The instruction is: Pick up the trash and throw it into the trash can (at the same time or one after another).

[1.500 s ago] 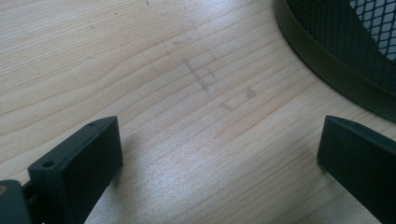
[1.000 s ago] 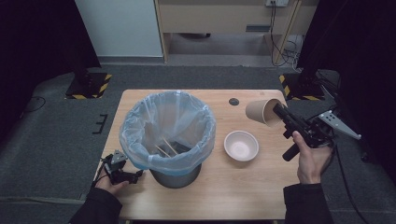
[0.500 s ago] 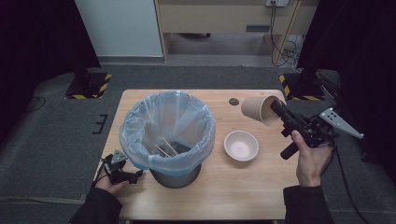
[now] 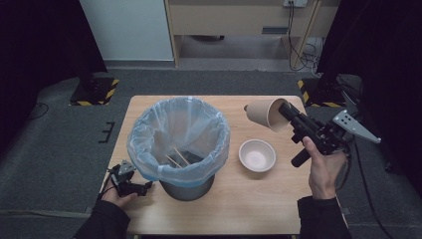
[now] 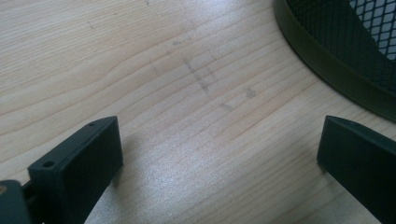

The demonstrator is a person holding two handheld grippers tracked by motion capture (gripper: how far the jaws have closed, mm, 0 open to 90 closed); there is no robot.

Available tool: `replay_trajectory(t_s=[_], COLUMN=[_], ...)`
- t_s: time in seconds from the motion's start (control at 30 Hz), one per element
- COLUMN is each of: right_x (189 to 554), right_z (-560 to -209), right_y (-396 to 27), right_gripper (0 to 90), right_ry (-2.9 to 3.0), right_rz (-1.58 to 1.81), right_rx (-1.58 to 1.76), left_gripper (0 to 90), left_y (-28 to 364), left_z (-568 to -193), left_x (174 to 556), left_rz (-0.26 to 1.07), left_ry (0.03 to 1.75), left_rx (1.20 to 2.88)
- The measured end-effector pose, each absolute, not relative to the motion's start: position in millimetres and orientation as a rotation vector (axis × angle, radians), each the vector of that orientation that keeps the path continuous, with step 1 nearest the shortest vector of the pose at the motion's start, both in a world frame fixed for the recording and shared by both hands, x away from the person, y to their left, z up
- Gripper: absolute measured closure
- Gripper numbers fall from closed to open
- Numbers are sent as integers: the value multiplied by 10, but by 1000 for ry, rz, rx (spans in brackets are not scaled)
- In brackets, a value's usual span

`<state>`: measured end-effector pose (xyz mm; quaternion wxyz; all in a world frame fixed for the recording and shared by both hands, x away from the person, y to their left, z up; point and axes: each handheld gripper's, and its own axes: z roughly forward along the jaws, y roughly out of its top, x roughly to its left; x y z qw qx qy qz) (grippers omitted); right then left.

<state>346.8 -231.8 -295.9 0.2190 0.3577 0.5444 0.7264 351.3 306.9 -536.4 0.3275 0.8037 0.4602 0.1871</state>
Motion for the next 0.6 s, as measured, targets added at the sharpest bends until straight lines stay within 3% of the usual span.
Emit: replay_trajectory(t_s=[0.6], right_x=[3508], right_z=[-2737], right_y=[-2005], right_gripper=[833], right_ry=[1534], right_rz=[2052], right_rx=[915], left_gripper=[0], left_y=[3069], left_z=[-5364], left_x=[3513], left_rz=[490], left_ry=[1205], left_rx=[2105])
